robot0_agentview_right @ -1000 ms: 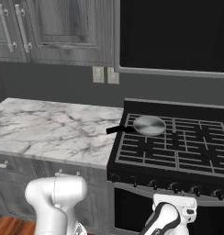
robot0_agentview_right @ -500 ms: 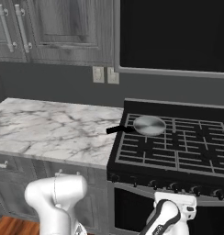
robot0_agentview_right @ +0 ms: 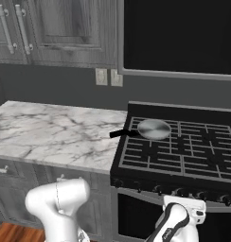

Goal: Turn on the rear left burner of the stove.

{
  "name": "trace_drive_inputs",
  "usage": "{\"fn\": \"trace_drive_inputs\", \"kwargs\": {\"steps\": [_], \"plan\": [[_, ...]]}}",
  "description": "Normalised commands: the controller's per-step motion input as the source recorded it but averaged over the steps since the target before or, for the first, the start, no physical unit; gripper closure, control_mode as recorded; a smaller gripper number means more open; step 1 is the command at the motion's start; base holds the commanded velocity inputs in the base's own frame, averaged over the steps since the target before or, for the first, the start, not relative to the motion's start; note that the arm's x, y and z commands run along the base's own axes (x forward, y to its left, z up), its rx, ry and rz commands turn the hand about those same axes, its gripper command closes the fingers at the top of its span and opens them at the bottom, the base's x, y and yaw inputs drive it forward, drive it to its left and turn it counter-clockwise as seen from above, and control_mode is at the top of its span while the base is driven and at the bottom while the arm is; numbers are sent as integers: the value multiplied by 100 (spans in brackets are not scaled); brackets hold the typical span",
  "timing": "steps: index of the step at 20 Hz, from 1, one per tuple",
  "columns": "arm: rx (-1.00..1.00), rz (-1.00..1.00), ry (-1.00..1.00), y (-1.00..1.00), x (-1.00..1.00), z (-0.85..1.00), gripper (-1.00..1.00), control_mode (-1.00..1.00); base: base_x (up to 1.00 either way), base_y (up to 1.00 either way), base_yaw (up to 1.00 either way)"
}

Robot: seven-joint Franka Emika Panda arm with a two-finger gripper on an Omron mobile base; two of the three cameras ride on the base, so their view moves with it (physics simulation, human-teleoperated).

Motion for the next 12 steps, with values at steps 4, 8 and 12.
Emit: {"fn": "trace_drive_inputs", "kwargs": {"steps": [4, 8, 12], "plan": [[2, 0, 0, -17, 16, -16, -100, -100, 0, 0, 0], [2, 0, 0, -11, 16, -15, 100, -100, 0, 0, 0], [0, 0, 0, 0, 12, -8, 100, -100, 0, 0, 0]]}}
